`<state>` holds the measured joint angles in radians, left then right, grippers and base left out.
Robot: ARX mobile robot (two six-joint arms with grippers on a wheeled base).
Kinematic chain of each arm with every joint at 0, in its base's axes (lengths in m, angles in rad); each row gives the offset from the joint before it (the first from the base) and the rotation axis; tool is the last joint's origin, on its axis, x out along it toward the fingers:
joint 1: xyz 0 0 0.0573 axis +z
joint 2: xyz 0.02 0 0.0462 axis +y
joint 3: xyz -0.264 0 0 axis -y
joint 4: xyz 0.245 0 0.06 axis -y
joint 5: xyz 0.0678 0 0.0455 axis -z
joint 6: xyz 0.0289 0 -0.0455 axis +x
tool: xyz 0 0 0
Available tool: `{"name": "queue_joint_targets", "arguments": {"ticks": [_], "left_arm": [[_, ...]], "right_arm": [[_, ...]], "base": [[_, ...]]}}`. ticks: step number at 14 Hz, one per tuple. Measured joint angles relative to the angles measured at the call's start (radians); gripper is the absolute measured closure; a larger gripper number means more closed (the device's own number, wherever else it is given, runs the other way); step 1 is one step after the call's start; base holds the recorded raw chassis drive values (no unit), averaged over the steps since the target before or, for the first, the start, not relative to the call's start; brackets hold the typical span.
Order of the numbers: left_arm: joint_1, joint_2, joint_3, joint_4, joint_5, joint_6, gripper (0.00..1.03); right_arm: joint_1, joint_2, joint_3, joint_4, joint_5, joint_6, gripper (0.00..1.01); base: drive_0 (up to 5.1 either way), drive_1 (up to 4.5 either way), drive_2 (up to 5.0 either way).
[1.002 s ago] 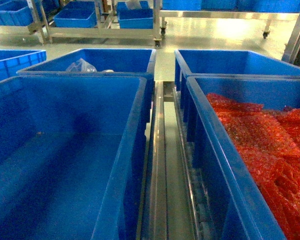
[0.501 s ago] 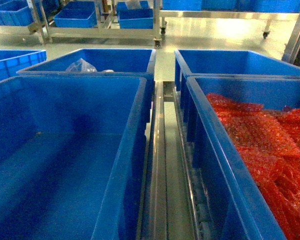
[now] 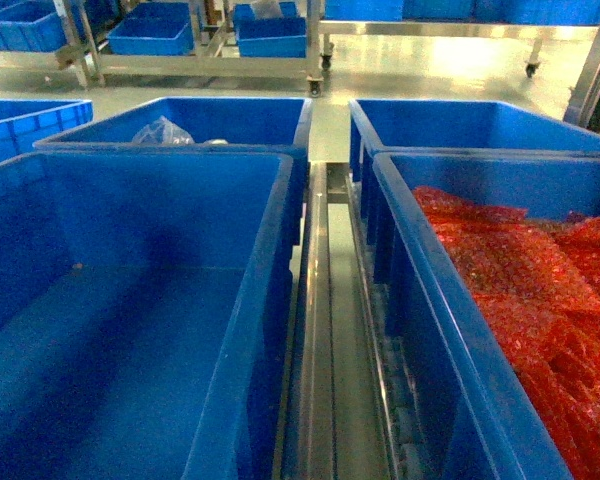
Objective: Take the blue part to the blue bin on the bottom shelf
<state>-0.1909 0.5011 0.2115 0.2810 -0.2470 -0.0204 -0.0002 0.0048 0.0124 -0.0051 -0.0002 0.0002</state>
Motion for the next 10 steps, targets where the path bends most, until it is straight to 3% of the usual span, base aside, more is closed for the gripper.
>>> {"name": "queue_joint_targets", "arguments": {"ticks": [10], "left_arm": [[0.0, 0.0, 0.0, 0.0, 0.0, 0.0, 0.59]], "right_arm": [[0.0, 0.0, 0.0, 0.0, 0.0, 0.0, 0.03]], "base": [[0.0, 0.0, 0.0]]}}
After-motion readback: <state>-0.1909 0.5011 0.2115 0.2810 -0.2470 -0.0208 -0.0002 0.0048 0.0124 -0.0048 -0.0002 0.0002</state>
